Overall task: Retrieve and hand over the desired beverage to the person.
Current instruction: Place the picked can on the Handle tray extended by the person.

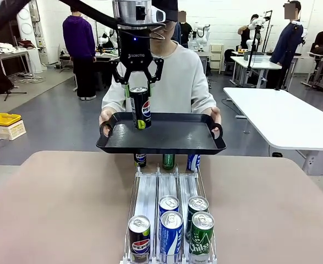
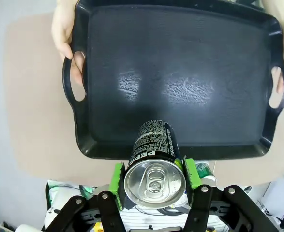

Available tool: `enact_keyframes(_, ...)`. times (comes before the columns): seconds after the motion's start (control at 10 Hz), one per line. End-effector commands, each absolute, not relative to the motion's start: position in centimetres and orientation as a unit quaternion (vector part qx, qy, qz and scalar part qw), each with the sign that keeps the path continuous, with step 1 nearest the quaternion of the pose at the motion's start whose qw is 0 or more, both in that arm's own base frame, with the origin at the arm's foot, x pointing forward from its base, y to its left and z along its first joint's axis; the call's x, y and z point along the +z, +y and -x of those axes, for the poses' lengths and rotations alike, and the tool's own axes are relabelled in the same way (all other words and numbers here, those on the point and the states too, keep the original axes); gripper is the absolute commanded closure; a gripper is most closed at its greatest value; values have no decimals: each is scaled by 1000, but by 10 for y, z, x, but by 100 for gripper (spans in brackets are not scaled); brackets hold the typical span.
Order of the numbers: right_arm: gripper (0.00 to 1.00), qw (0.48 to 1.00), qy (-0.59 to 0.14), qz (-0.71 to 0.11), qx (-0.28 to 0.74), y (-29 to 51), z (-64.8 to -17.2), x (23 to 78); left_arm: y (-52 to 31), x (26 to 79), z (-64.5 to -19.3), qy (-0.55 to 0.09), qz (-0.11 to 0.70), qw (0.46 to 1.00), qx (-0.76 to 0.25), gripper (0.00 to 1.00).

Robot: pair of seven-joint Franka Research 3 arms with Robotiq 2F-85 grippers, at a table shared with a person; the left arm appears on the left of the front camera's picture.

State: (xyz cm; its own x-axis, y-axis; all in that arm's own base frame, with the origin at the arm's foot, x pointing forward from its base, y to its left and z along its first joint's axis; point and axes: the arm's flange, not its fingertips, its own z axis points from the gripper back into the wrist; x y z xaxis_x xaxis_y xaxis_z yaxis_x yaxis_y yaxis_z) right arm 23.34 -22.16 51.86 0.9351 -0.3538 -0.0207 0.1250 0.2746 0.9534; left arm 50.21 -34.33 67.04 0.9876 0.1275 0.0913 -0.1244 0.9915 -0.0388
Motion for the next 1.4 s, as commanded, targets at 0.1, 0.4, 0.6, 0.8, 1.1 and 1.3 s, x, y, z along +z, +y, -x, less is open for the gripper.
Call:
enact_keyframes(0.1, 0, 786, -104, -592, -145, -221, -235, 519, -359, 668, -531, -33, -10, 996, 79, 41)
enact_keyframes(0.4, 0, 786, -104, -592, -145, -221, -235, 519, -363, 646, -536, -18, -20, 997, 76, 41)
enact_keyframes(0.6, 0, 786, -104, -592, -145, -221, -235, 519, -368, 644, -533, -15, -25, 996, 79, 41)
enact_keyframes(0.8, 0, 786, -104, -592, -145, -221, -235, 519, -371, 647, -529, -15, -23, 997, 68, 0)
enact_keyframes(1.1, 0, 786, -104, -592, -145, -221, -235, 519, -372, 648, -527, -15, -26, 997, 64, 0)
enact_keyframes(1.3, 0, 786, -104, -592, -145, -221, -235, 519, -373, 649, -526, -11, -24, 998, 63, 0)
